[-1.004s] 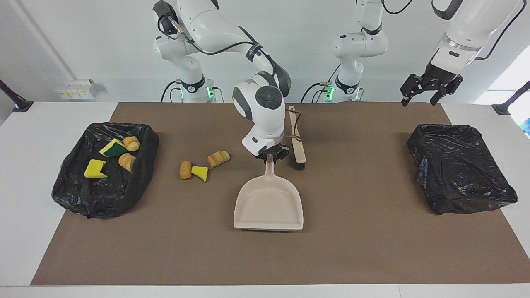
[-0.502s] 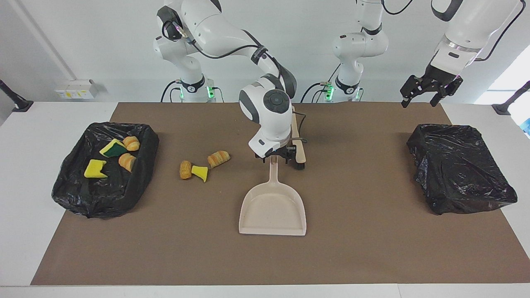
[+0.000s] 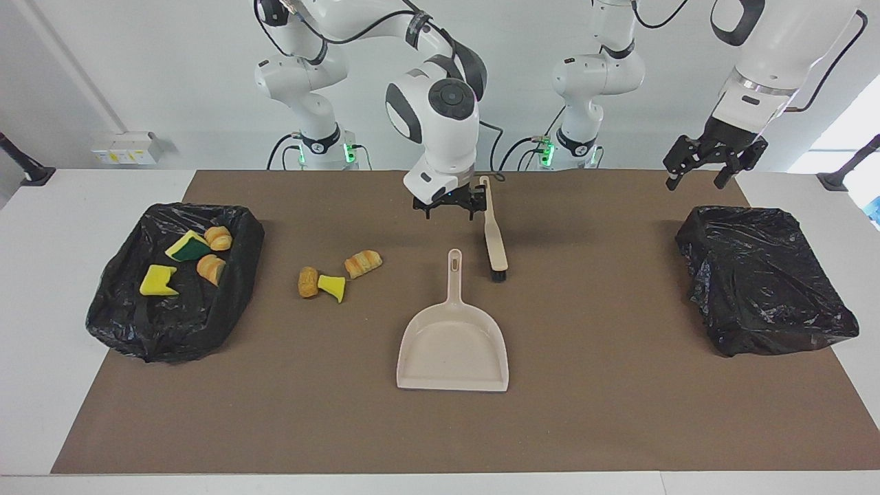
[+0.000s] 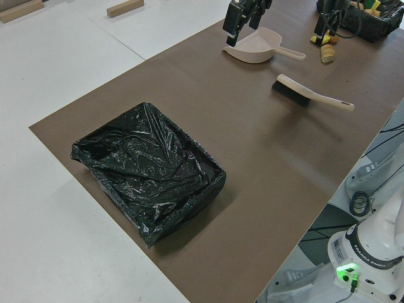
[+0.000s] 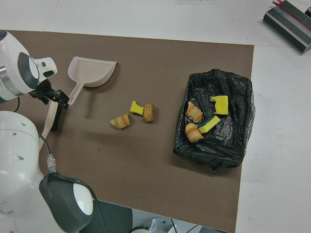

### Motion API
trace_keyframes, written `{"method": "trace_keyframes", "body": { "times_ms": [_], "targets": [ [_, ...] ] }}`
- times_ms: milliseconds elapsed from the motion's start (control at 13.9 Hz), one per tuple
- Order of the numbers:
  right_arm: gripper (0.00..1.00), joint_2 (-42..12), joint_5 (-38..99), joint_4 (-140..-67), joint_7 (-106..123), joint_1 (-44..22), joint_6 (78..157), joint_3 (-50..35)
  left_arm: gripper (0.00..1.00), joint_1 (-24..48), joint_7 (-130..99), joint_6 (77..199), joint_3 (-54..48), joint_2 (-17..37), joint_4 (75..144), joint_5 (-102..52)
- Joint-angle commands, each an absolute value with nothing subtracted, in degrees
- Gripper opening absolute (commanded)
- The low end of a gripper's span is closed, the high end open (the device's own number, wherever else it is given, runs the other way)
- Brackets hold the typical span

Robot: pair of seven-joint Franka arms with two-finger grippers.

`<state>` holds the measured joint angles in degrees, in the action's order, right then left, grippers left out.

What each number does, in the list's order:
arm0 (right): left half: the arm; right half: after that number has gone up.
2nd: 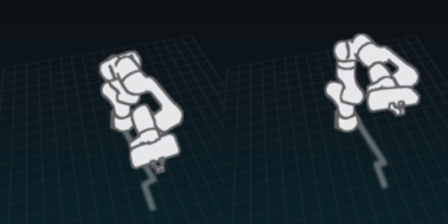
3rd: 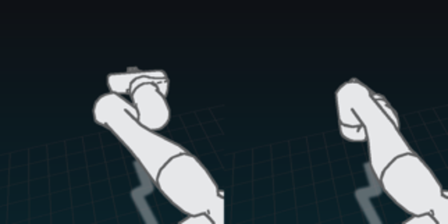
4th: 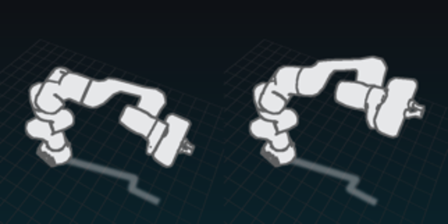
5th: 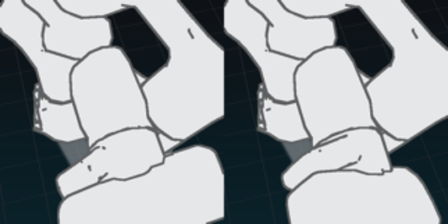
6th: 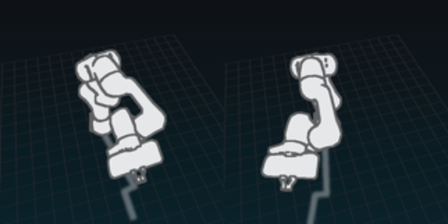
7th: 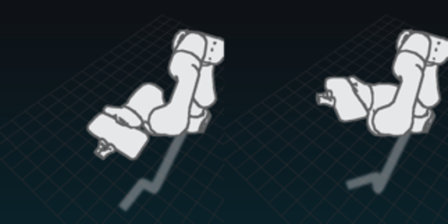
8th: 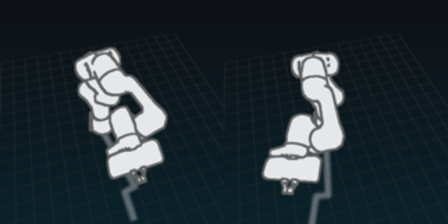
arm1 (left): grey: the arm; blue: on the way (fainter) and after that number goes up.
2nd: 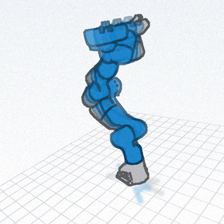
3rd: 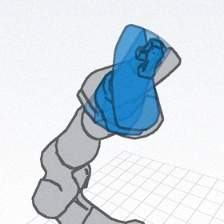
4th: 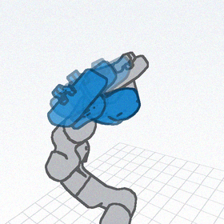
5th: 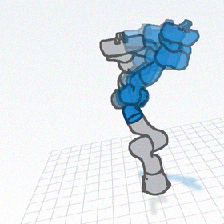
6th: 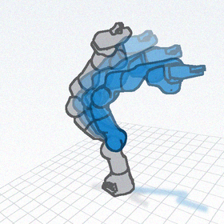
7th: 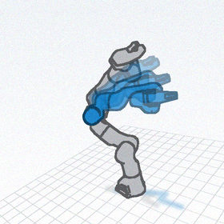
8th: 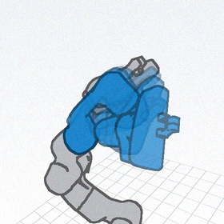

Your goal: Sweep and dump trash in bin

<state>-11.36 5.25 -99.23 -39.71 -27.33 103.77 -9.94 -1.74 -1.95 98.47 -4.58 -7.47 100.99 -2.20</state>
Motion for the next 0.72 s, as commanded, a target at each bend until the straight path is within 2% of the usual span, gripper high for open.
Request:
{"method": "trace_keyframes", "body": {
  "times_ms": [0, 72, 215, 502, 646],
  "targets": [
    [1.00, -2.5, 8.6, -114.6, -40.8, -30.0, 113.1, -9.9, 1.00, 0.0, -4.0, 102.7, -4.4, -6.7, 102.1, -2.0],
    [1.00, 0.2, 10.8, -120.0, -41.1, -31.1, 118.2, -9.9, 1.00, 1.0, -6.2, 105.0, -4.4, -6.0, 102.0, -2.0],
    [1.00, 2.0, 13.2, -124.5, -41.5, -34.8, 122.4, -9.9, 1.00, 3.3, -11.0, 109.8, -4.4, -4.3, 101.8, -2.0],
    [1.00, -1.3, 12.0, -125.5, -48.3, -43.1, 129.4, -9.8, 1.00, 11.0, -19.8, 113.5, -4.4, -1.5, 101.8, -2.0],
    [0.98, -2.7, 6.7, -125.1, -50.9, -45.7, 129.8, -9.8, 1.00, 12.5, -25.7, 118.2, -4.4, 0.7, 101.5, -2.0]
  ]
}}
